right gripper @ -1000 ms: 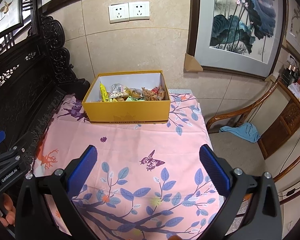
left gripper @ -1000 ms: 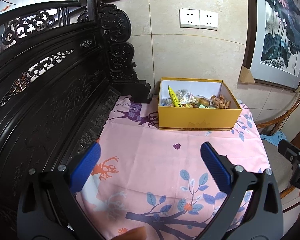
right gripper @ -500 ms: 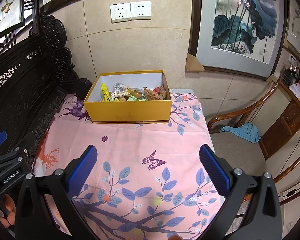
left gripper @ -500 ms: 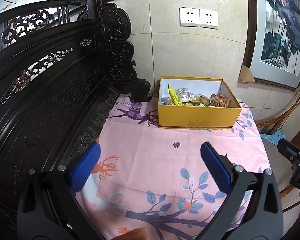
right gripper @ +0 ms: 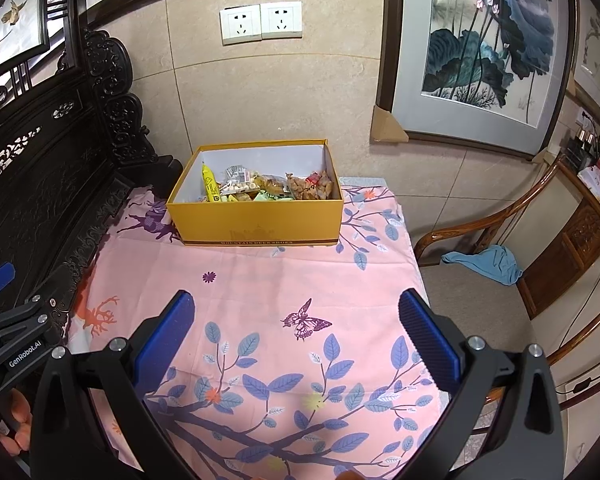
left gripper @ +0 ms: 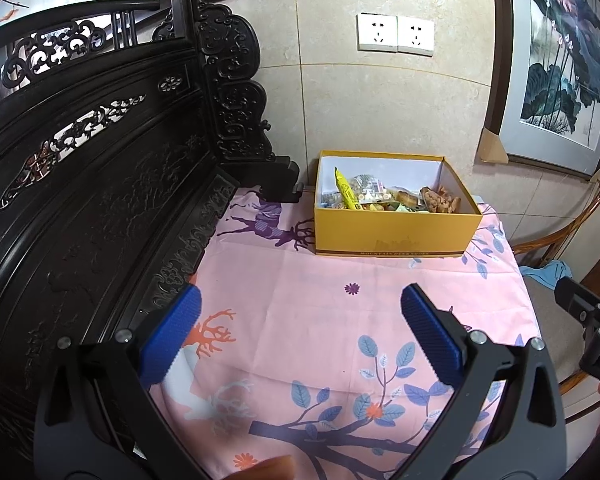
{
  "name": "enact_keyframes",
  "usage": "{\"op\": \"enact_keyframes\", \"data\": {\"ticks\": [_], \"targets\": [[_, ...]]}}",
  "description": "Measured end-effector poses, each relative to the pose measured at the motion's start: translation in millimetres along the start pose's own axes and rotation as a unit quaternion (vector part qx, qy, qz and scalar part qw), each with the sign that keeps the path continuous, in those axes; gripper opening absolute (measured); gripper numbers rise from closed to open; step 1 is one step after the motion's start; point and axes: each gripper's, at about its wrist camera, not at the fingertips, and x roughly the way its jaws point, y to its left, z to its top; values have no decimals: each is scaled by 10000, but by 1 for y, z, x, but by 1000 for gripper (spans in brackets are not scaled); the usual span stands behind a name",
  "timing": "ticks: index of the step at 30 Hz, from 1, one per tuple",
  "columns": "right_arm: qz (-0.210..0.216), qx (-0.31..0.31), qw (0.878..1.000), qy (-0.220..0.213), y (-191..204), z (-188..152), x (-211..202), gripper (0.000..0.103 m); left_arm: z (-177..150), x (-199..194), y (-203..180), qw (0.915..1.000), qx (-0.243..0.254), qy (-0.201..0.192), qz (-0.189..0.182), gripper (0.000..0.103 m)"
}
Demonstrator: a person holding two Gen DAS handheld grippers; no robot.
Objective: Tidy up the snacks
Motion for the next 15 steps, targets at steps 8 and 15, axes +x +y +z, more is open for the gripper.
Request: {"op": "enact_keyframes", "data": {"ticks": [8, 15], "targets": [[-9, -10, 10000, -2, 0, 1, 0, 102, 0, 1, -1, 10000, -4, 11, -3, 101], [-10, -6, 10000, -1, 0, 2, -1, 102, 1, 1, -2, 10000, 13, 3, -6, 101]]}}
